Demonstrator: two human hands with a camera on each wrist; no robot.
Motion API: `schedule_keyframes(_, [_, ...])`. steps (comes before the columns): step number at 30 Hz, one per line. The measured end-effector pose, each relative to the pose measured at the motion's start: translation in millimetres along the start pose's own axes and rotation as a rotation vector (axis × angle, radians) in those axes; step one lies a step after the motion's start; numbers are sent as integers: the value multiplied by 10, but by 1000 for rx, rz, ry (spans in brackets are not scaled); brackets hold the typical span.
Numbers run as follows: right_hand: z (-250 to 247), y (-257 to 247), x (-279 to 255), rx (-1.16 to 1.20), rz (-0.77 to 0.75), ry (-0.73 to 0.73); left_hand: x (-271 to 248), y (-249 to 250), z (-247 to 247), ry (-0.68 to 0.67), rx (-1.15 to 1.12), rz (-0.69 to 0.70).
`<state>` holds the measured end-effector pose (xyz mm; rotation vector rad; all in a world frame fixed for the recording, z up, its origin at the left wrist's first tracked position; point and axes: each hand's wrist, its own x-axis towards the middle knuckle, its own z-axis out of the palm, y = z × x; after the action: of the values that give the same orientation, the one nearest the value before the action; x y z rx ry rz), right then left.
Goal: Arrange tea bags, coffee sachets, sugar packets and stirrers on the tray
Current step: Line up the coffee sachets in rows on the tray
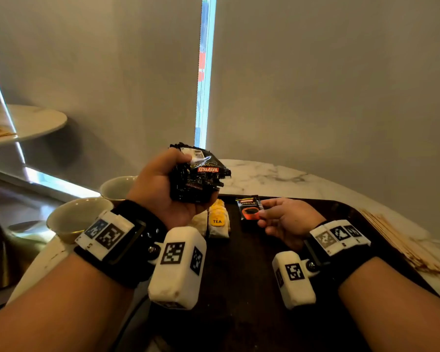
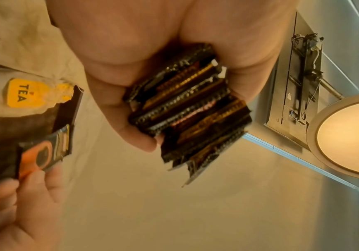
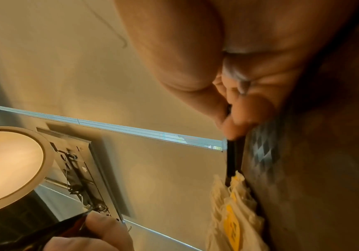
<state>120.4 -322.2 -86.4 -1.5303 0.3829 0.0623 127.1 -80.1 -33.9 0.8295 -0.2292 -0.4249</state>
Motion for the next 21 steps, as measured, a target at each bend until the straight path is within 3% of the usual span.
schedule_keyframes(5, [62, -17, -48, 61, 69, -33, -2, -28, -2, 3, 6, 0])
schedule_keyframes(21, [110, -1, -51, -74, 63, -75, -16, -57, -8, 35, 26, -7])
